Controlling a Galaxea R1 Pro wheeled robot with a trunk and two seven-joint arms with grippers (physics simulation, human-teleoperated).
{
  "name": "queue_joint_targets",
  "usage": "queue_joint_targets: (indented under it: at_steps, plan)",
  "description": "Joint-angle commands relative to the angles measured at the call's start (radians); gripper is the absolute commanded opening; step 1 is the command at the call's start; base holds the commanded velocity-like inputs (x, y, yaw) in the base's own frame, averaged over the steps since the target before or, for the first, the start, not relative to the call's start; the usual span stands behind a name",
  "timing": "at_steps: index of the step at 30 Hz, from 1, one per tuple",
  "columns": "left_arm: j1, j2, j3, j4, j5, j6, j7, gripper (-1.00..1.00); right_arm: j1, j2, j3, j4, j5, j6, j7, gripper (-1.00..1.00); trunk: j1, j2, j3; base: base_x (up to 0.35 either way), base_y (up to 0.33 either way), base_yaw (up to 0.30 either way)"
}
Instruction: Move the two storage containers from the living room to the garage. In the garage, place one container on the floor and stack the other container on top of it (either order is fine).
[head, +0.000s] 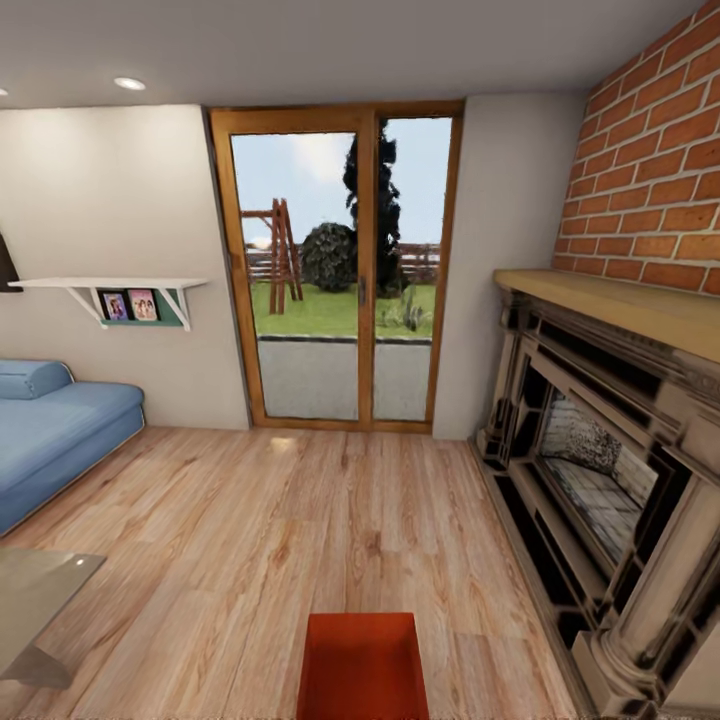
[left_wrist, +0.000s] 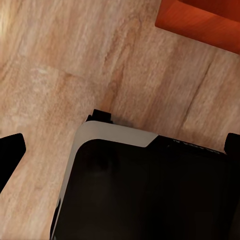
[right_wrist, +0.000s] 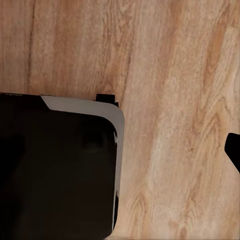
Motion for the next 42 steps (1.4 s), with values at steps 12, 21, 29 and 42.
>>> queue_joint_targets:
  at_steps: [12, 21, 29, 42]
  plan:
    - [-0.001, 0.000, -0.004, 0.001, 0.008, -0.002, -0.003, 1.00, -0.001, 0.000, 0.008, 0.003, -0.002, -0.006, 0.002, 1.00, 0.000, -0.002, -0.021, 0.000, -0.017, 0.000]
    - [-0.001, 0.000, -0.004, 0.001, 0.008, -0.002, -0.003, 1.00, -0.001, -0.001, 0.008, 0.003, -0.002, -0.006, 0.002, 1.00, 0.000, -0.002, -0.036, 0.000, -0.033, 0.000]
    - [-0.001, 0.001, -0.004, 0.001, 0.008, -0.002, -0.003, 1.00, -0.001, -0.001, 0.008, 0.003, -0.002, -0.006, 0.002, 1.00, 0.000, -0.002, -0.048, 0.000, -0.073, 0.000]
    - [-0.001, 0.000, -0.004, 0.001, 0.008, -0.002, -0.003, 1.00, -0.001, -0.001, 0.007, 0.003, -0.002, -0.006, 0.002, 1.00, 0.000, -0.002, -0.069, 0.000, -0.002, 0.000]
